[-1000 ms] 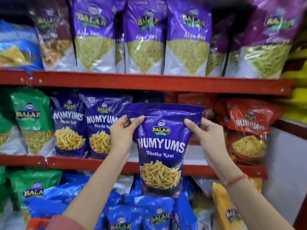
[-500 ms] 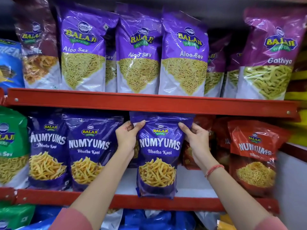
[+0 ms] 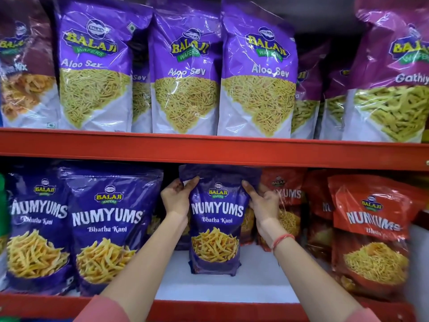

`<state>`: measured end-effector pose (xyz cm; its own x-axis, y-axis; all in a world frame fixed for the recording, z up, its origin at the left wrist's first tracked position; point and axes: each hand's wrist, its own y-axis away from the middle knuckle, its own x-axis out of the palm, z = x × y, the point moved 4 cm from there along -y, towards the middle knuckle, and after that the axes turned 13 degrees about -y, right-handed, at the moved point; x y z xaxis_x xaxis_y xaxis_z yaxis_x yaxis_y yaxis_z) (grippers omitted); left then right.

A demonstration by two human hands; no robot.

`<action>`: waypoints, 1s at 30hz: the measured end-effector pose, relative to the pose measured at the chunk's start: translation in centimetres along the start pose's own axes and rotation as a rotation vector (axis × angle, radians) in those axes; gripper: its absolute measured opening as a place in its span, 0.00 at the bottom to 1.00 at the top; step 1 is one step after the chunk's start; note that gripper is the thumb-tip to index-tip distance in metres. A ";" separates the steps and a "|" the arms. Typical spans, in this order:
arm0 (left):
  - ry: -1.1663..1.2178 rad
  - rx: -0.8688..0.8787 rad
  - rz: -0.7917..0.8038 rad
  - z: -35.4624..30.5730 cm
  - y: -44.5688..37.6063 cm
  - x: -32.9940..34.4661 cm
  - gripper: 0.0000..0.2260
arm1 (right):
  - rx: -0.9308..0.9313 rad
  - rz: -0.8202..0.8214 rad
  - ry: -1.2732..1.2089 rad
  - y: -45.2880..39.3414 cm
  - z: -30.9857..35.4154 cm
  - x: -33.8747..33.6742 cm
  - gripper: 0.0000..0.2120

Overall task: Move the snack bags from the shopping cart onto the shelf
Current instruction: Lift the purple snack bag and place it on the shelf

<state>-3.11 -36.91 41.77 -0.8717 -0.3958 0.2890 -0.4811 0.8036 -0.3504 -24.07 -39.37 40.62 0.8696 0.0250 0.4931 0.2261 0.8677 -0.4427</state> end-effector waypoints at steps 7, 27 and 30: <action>-0.228 -0.121 0.063 3.7 1.8 -1.6 0.22 | 0.166 0.050 0.222 2.9 -1.9 -1.5 0.16; -0.339 -0.262 0.382 5.3 10.8 -8.1 0.35 | 0.592 0.235 0.278 13.2 -4.5 -2.9 0.34; -0.350 -0.245 0.363 4.8 11.9 -9.1 0.35 | 0.576 0.274 0.342 14.1 -3.9 -3.0 0.30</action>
<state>-1.37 -25.88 30.70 -0.9765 -0.1646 -0.1388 -0.1448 0.9791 -0.1429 -21.74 -29.16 29.97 0.9717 0.2046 0.1177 -0.2054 0.9787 -0.0050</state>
